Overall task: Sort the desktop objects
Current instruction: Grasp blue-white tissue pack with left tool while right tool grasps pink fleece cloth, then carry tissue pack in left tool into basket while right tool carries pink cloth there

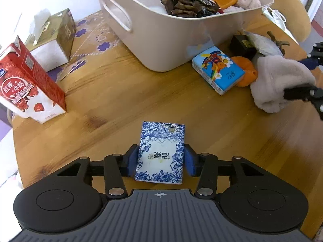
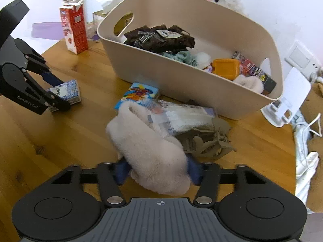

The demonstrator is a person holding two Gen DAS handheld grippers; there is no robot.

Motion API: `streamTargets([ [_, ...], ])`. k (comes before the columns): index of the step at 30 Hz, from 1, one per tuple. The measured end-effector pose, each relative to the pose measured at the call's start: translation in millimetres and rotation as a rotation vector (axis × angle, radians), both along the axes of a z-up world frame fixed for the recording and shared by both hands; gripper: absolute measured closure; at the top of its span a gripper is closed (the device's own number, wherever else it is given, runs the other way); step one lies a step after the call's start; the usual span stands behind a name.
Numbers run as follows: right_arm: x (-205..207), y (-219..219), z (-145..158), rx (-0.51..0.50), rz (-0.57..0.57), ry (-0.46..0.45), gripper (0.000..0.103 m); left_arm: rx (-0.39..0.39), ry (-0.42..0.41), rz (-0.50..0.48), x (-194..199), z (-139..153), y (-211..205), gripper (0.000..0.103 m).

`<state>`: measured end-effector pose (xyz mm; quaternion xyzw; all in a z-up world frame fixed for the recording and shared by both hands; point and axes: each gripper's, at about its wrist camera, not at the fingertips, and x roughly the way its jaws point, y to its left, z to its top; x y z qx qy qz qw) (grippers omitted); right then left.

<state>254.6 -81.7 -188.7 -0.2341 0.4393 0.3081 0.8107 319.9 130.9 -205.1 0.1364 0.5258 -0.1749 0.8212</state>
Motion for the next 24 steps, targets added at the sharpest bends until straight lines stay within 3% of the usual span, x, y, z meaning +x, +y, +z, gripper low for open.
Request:
streamTargets([
  [1,0.0,-1.8,0.4,0.005,0.009,0.008,0.077,0.004,0.003,0.008,-1.2,0.4,-1.5,0.055],
  [3,0.4,-4.5,1.0,0.017,0.061,0.039,0.086,0.0,0.02,0.028,-4.4,1.2,-3.8,0.055],
  [10,-6.6,-19.9,12.6,0.04,0.162,0.06,0.088,-0.007,0.043,0.105,-24.0,7.0,-19.7,0.056],
  [24,0.3,-67.6,35.6,0.14,0.319,0.084,0.089,-0.008,-0.054,0.241,-55.8,50.9,-58.5,0.056],
])
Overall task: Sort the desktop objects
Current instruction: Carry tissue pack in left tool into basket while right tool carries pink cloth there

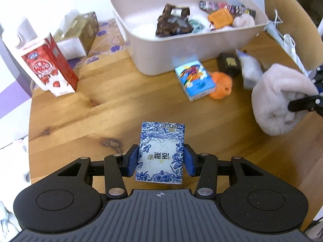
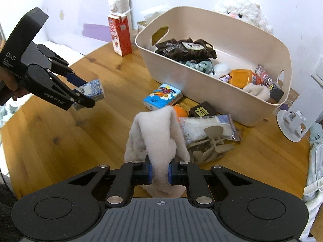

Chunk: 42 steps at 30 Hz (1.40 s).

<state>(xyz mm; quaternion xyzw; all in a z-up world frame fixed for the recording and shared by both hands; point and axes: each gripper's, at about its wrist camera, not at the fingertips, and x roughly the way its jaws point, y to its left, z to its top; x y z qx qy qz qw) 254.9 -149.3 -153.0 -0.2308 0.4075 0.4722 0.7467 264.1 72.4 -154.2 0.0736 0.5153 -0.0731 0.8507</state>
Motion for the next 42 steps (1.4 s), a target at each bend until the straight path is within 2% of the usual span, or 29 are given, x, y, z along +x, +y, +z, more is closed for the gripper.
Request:
streamTargets([
  [9,15.2,-19.3,13.3,0.048,0.056,0.035,0.089,0.015,-0.067,0.054,-2.0,28.6,-25.3,0.055],
  [20,23.2,-39.2,30.8,0.107,0.103,0.033,0.09,-0.004,-0.124,0.061,0.2,47.3,-50.0,0.055],
  [32,39.8,-59.8,72.8,0.241,-0.005,-0.021,0.09,-0.028,-0.213,0.046,11.8,79.2,-52.4,0.055],
  [36,49.4,-64.3,87.5,0.276,-0.06,-0.093,0.09,-0.033,-0.248,0.058,21.9,93.7,-51.5,0.055],
  [42,66.9,-70.5,103.8,0.315,-0.093,-0.143,0.09,-0.01,-0.299,0.032,40.5,114.7,-53.7,0.055],
])
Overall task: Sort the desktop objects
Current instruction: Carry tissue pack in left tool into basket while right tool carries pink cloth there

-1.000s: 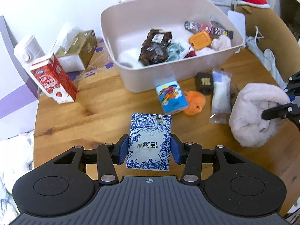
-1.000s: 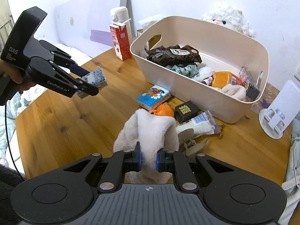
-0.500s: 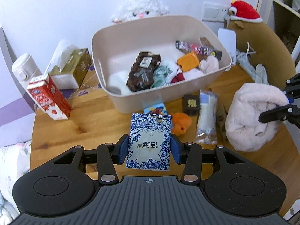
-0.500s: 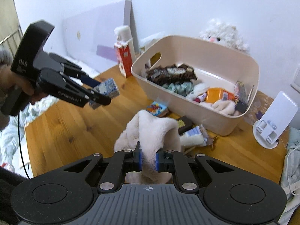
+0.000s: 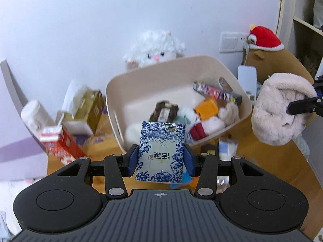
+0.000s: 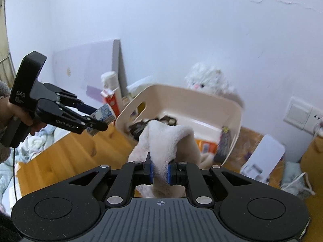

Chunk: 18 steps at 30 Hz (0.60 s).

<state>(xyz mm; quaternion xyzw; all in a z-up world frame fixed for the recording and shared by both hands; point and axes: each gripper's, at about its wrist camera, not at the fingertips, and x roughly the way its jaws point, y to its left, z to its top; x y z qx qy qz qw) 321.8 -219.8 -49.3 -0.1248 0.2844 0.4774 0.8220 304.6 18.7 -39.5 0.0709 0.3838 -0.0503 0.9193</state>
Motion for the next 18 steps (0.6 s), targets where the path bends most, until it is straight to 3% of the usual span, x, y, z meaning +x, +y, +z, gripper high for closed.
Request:
streamTargets([
  [9,29.2,1.3,17.1,0.026,-0.063,-0.055,0.09,0.04,-0.057,-0.033,35.6,19.1,-8.2,0.055],
  [18,61.1,12.9,16.9,0.033,-0.124,-0.074,0.09,0.091,-0.056,-0.066,72.9,12.5,-18.1,0.055],
])
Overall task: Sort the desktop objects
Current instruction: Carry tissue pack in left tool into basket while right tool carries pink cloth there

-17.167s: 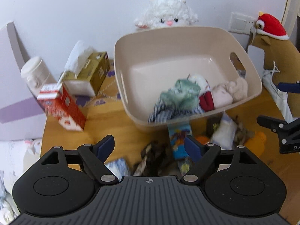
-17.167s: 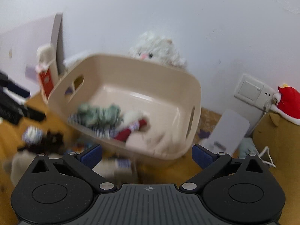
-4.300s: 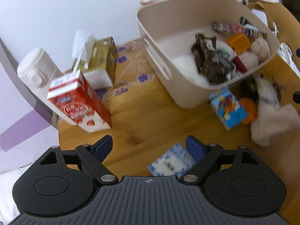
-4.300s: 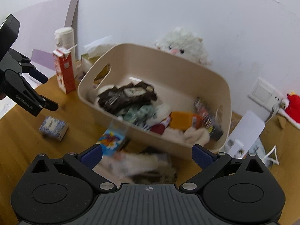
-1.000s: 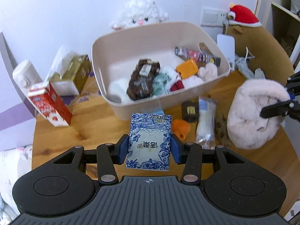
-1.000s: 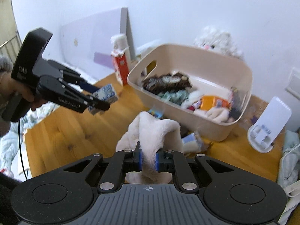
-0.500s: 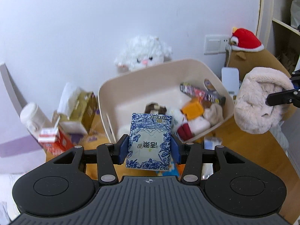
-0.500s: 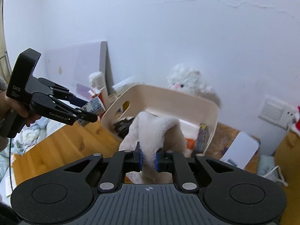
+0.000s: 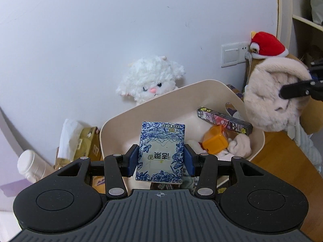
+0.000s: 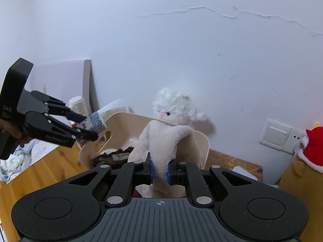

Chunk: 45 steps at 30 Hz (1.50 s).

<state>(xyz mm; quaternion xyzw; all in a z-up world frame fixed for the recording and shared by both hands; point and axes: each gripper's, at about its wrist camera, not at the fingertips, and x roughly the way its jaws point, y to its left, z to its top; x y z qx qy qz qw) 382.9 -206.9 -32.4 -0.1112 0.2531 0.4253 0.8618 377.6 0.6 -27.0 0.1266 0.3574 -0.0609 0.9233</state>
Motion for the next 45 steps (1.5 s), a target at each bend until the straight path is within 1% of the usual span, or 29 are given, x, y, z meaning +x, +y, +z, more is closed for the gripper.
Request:
streamTargets([
  [5,21.2,13.8,-9.2,-0.009,-0.018,0.004,0.09,0.014,0.03,0.008,20.4,-14.4,-2.2,0.055],
  [9,33.8,27.9,-21.6,-0.027,-0.031,0.014,0.09,0.023,0.052,0.043,36.9,-30.8,0.3,0.055],
  [17,53.8,52.1,-50.6,-0.069,-0.067,0.051,0.09,0.017,0.112,0.126,63.6,-59.3,7.8,0.055],
  [21,60.2,61.3,-64.4,-0.106,-0.07,0.074,0.089,-0.005,0.165,0.15,70.1,-72.1,13.1,0.055],
  [23,60.1,64.6,-69.8,-0.117,-0.061,0.074,0.084,0.0,0.177,0.16,69.3,-75.8,12.8,0.055],
  [24,59.2,65.7,-71.7,-0.125,-0.056,0.072,0.072,0.005,0.179,0.164,68.6,-77.1,12.4,0.055],
  [25,57.9,66.2,-73.0,-0.132,-0.053,0.069,0.068,0.007,0.181,0.164,67.9,-77.9,12.2,0.054],
  [26,56.4,66.6,-74.1,-0.138,-0.05,0.065,0.066,0.004,0.185,0.162,67.0,-78.5,12.2,0.048],
  [27,55.2,66.4,-74.1,-0.143,-0.05,0.06,0.064,0.004,0.187,0.163,67.6,-78.5,12.0,0.044],
  [29,52.8,66.2,-74.4,-0.154,-0.046,0.053,0.05,0.011,0.174,0.172,64.8,-77.4,11.6,0.031],
  [30,51.0,66.1,-73.9,-0.155,-0.047,0.044,0.037,0.019,0.158,0.182,62.6,-75.7,11.6,0.028],
  [31,48.3,65.5,-73.2,-0.153,-0.049,0.032,0.029,0.025,0.144,0.19,60.5,-73.9,11.6,0.026],
  [33,42.4,63.9,-69.2,-0.148,-0.041,0.016,0.024,0.027,0.128,0.193,55.6,-70.5,13.2,0.024],
  [35,37.3,60.5,-65.5,-0.15,-0.039,0.007,0.014,0.027,0.121,0.189,50.6,-68.3,15.0,0.022],
  [36,34.8,58.0,-63.7,-0.147,-0.046,-0.002,0.004,0.031,0.112,0.188,45.9,-67.1,15.7,0.022],
  [37,31.0,54.0,-62.1,-0.14,-0.054,-0.013,0.0,0.035,0.106,0.187,42.3,-66.0,16.5,0.022],
  [40,24.3,43.2,-59.0,-0.134,-0.054,0.0,0.0,0.031,0.088,0.185,30.7,-61.5,20.2,0.022],
  [45,5.6,20.8,-59.5,-0.116,-0.097,0.022,0.0,-0.024,0.063,0.178,9.0,-51.3,26.6,0.022],
])
